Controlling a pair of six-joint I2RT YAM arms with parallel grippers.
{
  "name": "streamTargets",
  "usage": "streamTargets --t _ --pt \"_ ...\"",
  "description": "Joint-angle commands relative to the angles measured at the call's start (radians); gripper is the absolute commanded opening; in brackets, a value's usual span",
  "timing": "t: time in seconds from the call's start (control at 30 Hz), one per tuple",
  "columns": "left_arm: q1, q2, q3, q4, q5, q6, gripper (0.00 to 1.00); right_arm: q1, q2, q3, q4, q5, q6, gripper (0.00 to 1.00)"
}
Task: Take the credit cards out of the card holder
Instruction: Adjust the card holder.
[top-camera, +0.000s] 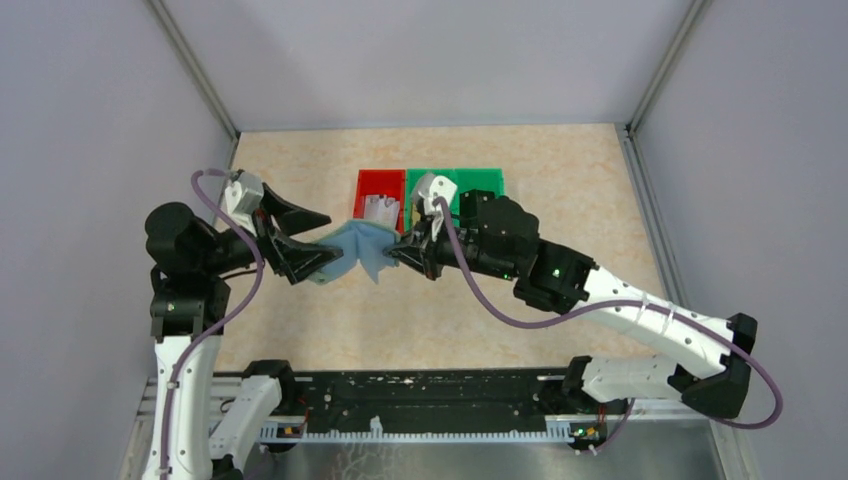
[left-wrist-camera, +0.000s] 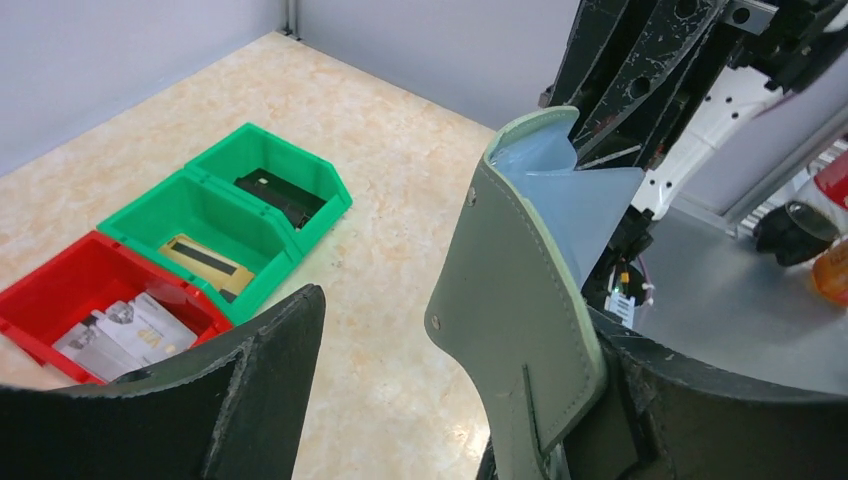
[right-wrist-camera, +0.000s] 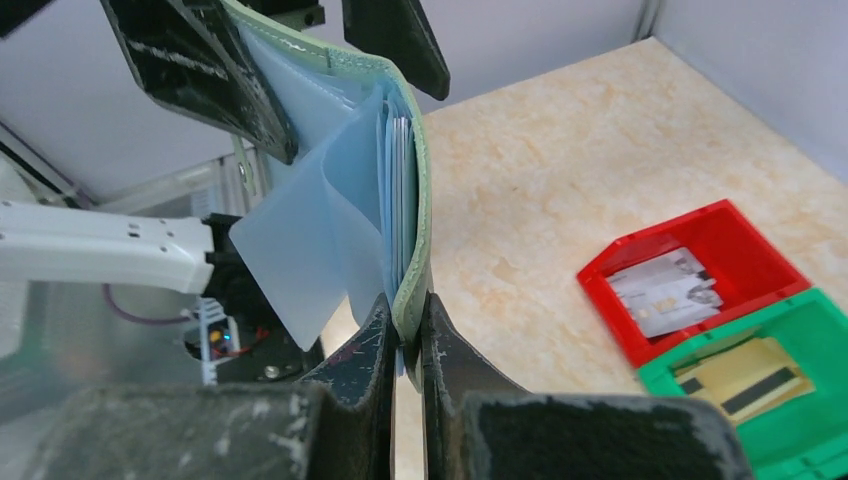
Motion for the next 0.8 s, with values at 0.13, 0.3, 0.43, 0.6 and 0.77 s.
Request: streamTargets --t 0.13,0.3,0.43,0.6,0.77 --pt "-0.001 -0.065 -0.027 -0.017 0.084 0.168 0.81 0.093 -0.118 -0.086 0.186 0.204 -0.307 0.0" --pt "-0.001 -0.088 -0.042 -0.014 0.083 0.23 0.79 0.162 -0.143 -0.15 0.315 0.245 -0.45 0.0" --pt "-0.002 -0.083 -0.049 0.004 0.098 0.222 0.77 0.207 -0.137 -0.173 0.381 0.259 -0.536 0.0" --pt "-0.002 -0.081 -0.047 0.023 0.16 0.186 0.75 0.301 -0.1 -0.188 0.434 0.353 -0.714 0.0" --pt "-0.001 -0.093 -0.055 0.022 0.188 0.188 0.74 0.357 -0.075 -0.196 0.479 0.395 -0.803 0.0"
